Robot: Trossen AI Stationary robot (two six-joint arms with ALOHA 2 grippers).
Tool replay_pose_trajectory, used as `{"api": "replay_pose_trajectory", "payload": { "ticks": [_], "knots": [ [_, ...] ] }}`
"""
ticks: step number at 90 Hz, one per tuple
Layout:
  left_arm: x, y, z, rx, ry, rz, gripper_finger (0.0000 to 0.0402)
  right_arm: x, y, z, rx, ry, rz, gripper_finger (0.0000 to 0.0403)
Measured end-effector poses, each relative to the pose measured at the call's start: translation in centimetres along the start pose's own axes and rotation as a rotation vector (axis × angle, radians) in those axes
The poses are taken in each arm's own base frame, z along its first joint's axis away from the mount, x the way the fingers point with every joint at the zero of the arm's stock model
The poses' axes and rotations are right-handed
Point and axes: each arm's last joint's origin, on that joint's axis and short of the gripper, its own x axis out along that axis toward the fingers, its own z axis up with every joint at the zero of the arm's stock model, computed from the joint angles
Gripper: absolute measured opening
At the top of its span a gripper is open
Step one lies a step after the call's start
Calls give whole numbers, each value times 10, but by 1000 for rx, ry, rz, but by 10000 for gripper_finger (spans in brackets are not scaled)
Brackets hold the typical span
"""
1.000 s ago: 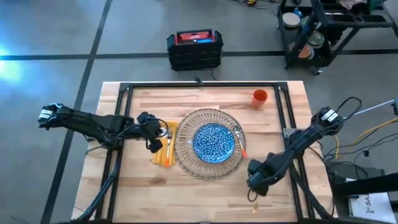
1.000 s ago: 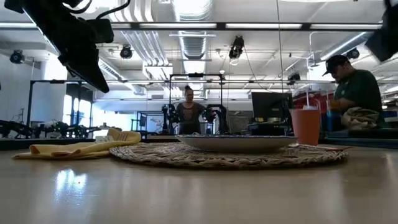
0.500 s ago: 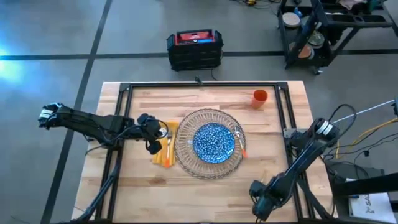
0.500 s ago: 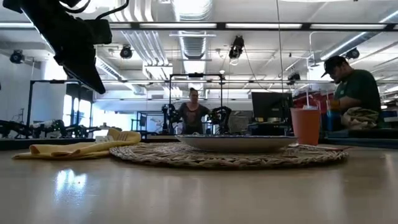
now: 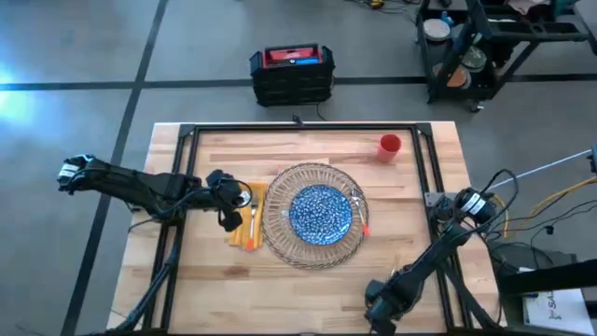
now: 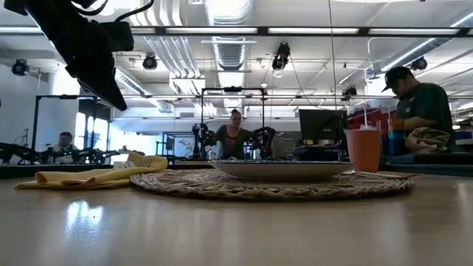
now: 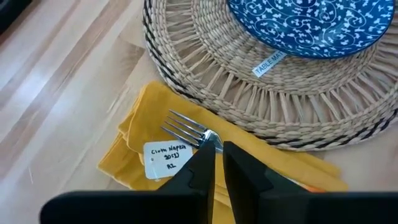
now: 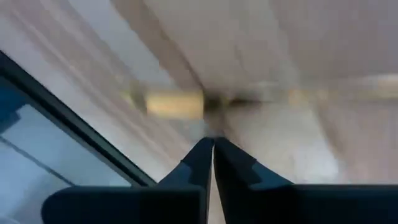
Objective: Set table place
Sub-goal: Put the orange knife on the brown placemat to the right of the blue plate
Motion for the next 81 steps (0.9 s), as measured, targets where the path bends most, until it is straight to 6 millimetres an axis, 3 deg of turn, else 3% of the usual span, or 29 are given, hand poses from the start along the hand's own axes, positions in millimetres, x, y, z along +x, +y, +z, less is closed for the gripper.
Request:
{"api": "replay_pose_trajectory", "payload": {
  "ticks": [11, 21, 32, 49, 61, 81],
  "knots": [
    [0, 0, 1, 23, -6, -1, 20, -13, -13, 31, -80, -147, -69, 0],
    [0, 0, 1, 24, -16, 4, 20, -31, -41, 65, 63, -277, -244, 0],
    [0, 0, 1, 26, -11, 7, 20, -51, -69, 74, 126, -334, -415, 0],
    [0, 0, 0, 27, -5, 10, 20, -90, -56, 43, 84, -400, -240, 3],
    [0, 1, -1, -2, 13, 7, 20, -110, -48, 9, 127, -484, -153, 32],
    [1, 0, -6, -36, 45, 7, 20, -107, -38, -30, 180, -475, -80, 103]
  ]
}}
